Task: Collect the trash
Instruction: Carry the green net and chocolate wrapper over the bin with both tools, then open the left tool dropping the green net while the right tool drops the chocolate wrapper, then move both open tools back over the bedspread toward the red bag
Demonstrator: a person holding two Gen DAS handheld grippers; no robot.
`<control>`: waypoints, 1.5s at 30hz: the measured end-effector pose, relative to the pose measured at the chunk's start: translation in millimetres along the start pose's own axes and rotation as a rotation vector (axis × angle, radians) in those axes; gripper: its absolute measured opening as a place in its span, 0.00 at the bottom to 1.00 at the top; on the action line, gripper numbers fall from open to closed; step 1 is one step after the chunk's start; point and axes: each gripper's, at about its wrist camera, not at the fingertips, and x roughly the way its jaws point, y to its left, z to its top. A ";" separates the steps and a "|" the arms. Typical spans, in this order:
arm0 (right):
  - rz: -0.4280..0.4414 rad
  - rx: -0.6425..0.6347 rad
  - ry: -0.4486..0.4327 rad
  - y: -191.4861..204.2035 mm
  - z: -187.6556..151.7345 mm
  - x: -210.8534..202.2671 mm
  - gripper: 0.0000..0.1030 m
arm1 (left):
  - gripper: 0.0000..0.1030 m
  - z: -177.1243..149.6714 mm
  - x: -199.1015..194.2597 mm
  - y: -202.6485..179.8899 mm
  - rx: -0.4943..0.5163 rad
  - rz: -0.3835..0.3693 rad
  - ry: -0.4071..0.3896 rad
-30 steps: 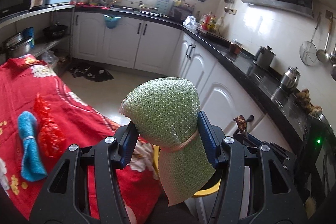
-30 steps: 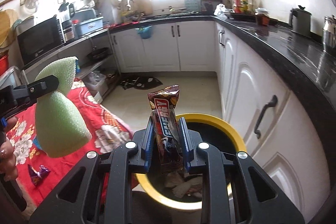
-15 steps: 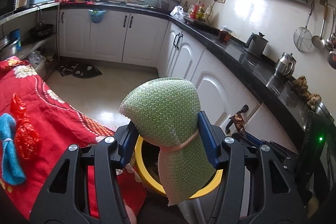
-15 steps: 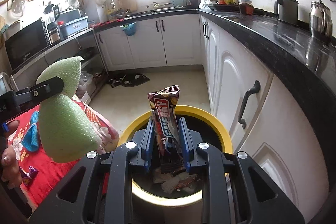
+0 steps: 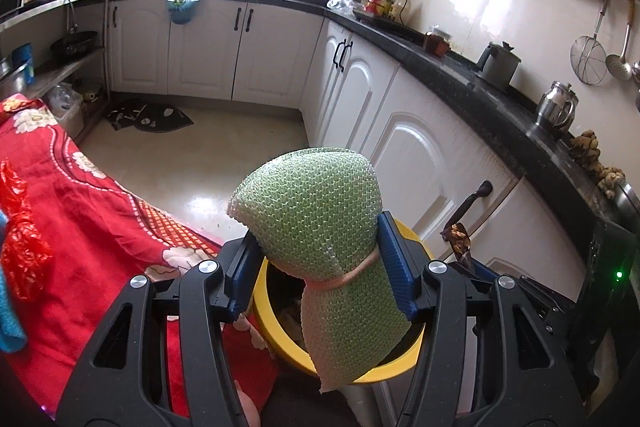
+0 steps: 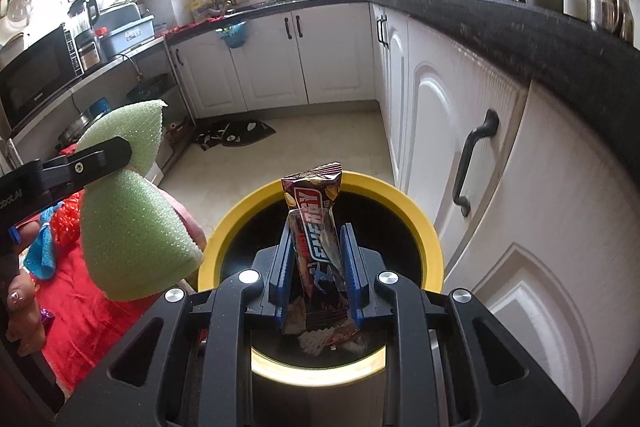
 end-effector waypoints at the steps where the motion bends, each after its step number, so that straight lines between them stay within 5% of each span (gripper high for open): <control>1: 0.000 0.002 0.006 -0.5 -1.4 2.7 0.22 | 0.46 -0.8 3.2 -0.1 0.001 0.003 0.006; 16: 0.009 0.031 0.065 -4.0 -17.6 37.8 0.23 | 0.49 -5.9 46.3 11.1 -0.034 0.038 0.065; 19: -0.009 0.035 0.059 -4.7 -21.0 42.3 0.44 | 0.52 -4.5 55.7 13.6 -0.050 0.034 0.082; 24: -0.023 0.056 0.056 -10.2 -24.6 45.0 0.54 | 0.59 -0.7 63.2 18.1 -0.069 0.052 0.088; 31: -0.029 0.083 0.035 -16.5 -23.9 37.7 0.63 | 0.87 3.3 54.1 20.4 -0.079 0.064 0.068; 45: -0.012 0.052 -0.027 5.0 -9.7 10.6 0.71 | 0.89 16.9 -1.5 38.2 -0.149 0.054 -0.004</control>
